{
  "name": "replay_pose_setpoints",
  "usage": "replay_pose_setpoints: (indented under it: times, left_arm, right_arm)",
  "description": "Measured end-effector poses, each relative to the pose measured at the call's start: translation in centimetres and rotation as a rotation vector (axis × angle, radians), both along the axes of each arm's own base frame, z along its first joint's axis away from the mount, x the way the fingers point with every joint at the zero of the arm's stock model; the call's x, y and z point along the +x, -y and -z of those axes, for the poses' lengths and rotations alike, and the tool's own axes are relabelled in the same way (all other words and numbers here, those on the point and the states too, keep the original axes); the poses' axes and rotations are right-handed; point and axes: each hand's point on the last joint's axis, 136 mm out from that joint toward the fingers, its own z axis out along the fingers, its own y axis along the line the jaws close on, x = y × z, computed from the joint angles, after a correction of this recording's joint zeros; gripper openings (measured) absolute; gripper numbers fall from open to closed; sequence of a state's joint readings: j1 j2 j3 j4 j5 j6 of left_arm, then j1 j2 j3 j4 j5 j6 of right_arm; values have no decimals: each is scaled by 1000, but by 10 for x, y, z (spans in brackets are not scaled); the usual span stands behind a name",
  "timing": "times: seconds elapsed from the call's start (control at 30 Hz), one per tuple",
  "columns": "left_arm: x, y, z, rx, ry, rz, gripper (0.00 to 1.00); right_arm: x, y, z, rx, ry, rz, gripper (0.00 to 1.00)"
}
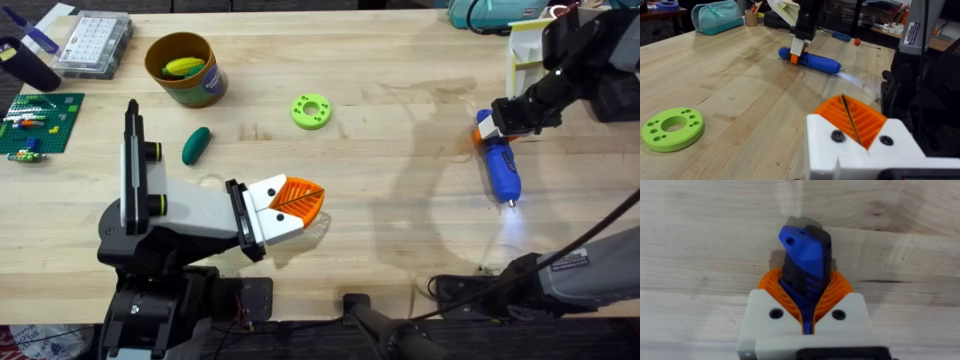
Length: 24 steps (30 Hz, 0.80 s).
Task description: Pick up the gripper from the table and insert it into the empty holder that is missing its gripper. Then pick up a screw, insert it into the mounting hole, and use the screwdriver to tighten it. Finally, clean up the table by picking up the vegetable and placing it into the bucket.
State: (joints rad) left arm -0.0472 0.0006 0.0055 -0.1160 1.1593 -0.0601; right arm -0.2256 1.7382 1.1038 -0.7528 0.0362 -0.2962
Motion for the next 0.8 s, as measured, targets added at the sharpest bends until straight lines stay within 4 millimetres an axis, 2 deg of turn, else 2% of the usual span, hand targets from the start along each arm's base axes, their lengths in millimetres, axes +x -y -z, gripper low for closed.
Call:
replay_pose_setpoints:
  times: [0.5, 0.6, 0.8]
  left_arm:
    - [-1, 0, 0, 0, -2, 4, 13]
    - [-1, 0, 0, 0, -2, 4, 13]
    - [-1, 0, 0, 0, -2, 3, 13]
  right_arm:
    - [-17, -4, -5, 14, -62, 4, 52]
    - [-16, -5, -23, 12, -24, 4, 52]
    - [0, -7, -78, 1, 164, -3, 52]
